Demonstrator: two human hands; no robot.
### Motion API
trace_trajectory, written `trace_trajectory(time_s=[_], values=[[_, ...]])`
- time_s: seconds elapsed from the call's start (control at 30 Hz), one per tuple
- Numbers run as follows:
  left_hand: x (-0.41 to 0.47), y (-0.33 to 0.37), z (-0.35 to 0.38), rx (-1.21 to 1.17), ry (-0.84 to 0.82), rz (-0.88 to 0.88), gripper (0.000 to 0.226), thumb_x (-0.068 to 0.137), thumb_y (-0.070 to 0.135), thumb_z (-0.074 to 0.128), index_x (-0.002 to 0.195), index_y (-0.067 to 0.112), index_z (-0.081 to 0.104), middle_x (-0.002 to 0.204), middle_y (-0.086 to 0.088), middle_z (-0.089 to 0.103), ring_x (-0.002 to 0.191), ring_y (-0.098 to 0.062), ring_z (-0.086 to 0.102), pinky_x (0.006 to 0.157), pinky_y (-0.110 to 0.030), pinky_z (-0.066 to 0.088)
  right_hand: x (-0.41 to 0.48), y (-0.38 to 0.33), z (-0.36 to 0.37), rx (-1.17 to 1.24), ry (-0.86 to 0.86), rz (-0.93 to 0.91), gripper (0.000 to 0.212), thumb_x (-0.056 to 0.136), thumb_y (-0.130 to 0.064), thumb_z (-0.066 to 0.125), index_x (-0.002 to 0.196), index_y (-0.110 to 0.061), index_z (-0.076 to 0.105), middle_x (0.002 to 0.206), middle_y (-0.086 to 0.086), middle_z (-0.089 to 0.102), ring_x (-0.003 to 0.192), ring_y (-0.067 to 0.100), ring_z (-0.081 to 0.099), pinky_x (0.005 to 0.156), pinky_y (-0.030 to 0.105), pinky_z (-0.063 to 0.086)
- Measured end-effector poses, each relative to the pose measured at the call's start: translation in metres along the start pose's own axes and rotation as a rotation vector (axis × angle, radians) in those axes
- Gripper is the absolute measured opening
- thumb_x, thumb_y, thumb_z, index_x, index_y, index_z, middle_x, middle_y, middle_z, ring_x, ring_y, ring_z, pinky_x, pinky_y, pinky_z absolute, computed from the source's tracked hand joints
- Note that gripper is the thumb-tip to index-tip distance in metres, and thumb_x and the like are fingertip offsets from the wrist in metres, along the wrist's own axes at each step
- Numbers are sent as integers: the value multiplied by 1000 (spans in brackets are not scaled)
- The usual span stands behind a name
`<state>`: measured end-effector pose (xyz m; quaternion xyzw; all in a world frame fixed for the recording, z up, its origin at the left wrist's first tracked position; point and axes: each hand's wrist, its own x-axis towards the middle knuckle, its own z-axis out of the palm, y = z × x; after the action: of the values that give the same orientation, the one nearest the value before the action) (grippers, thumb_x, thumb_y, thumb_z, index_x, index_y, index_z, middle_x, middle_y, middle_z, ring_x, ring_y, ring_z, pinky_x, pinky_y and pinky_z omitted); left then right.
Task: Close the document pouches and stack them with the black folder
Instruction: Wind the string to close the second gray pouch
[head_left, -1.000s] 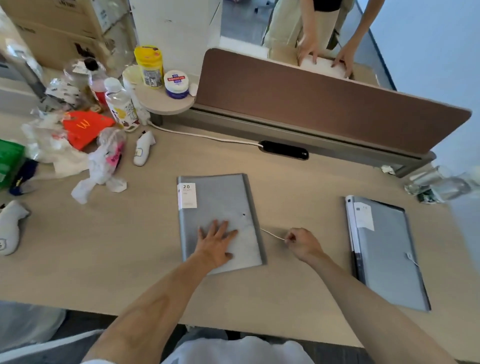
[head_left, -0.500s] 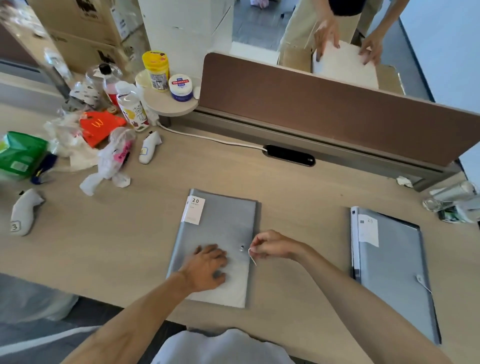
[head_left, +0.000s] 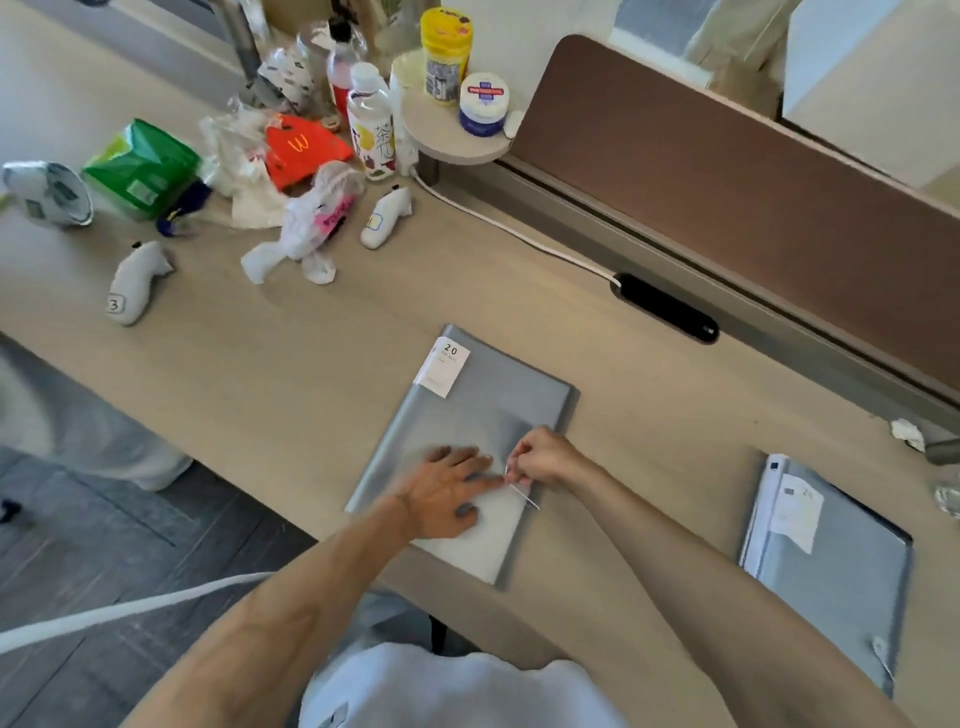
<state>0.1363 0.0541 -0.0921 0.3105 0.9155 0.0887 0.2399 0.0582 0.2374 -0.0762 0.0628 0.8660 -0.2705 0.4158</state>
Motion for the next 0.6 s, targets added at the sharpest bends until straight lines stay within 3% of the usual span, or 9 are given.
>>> trace_trajectory(time_s=[0.1,0.2,0.27,0.33,0.37,0.47,0.6], values=[[0,0,2,49,32,20,58,72,49,38,124,38,60,124,4,65,112,-22,64,91,-39,52,3,-9,-5,-57,-1,33,19,71,-8,65,53,-14,68,71,6,76,71,15,72,78,33,59],[2,1,2,62,61,-8,55,69,50,44,119,39,63,120,6,66,108,-21,64,89,-38,52,2,-15,-13,-106,17,66,16,72,-9,63,58,-11,70,70,5,76,66,15,72,76,31,60],[6,6,1,50,45,-43,57,72,46,47,127,36,57,124,2,62,113,-25,59,92,-42,49,-4,-20,-19,-122,40,94,12,71,-9,64,66,-9,75,64,2,74,57,13,68,60,24,58],[9,11,-3,46,40,-55,60,77,41,50,137,34,46,129,-4,54,120,-31,49,95,-47,42,-11,-24,-23,-83,53,150,15,75,-6,62,74,-8,77,48,-3,65,35,6,53,37,16,40],[10,14,-5,46,37,-60,61,80,39,50,140,34,40,130,-6,50,121,-32,45,97,-49,40,-13,-25,-24,-53,53,177,17,77,-5,60,77,-7,77,40,-5,60,27,5,45,33,14,32],[12,17,-9,54,35,-73,63,84,37,49,144,36,31,132,-9,44,123,-33,39,98,-50,38,-19,-27,-27,24,36,197,19,79,-1,58,83,-3,77,33,-6,55,23,5,37,33,15,26],[17,16,-8,79,16,-89,65,86,38,46,147,38,22,135,-8,39,125,-33,36,96,-51,39,-20,-28,-25,23,26,157,20,74,-2,59,82,-2,78,45,0,57,32,9,40,35,15,28]])
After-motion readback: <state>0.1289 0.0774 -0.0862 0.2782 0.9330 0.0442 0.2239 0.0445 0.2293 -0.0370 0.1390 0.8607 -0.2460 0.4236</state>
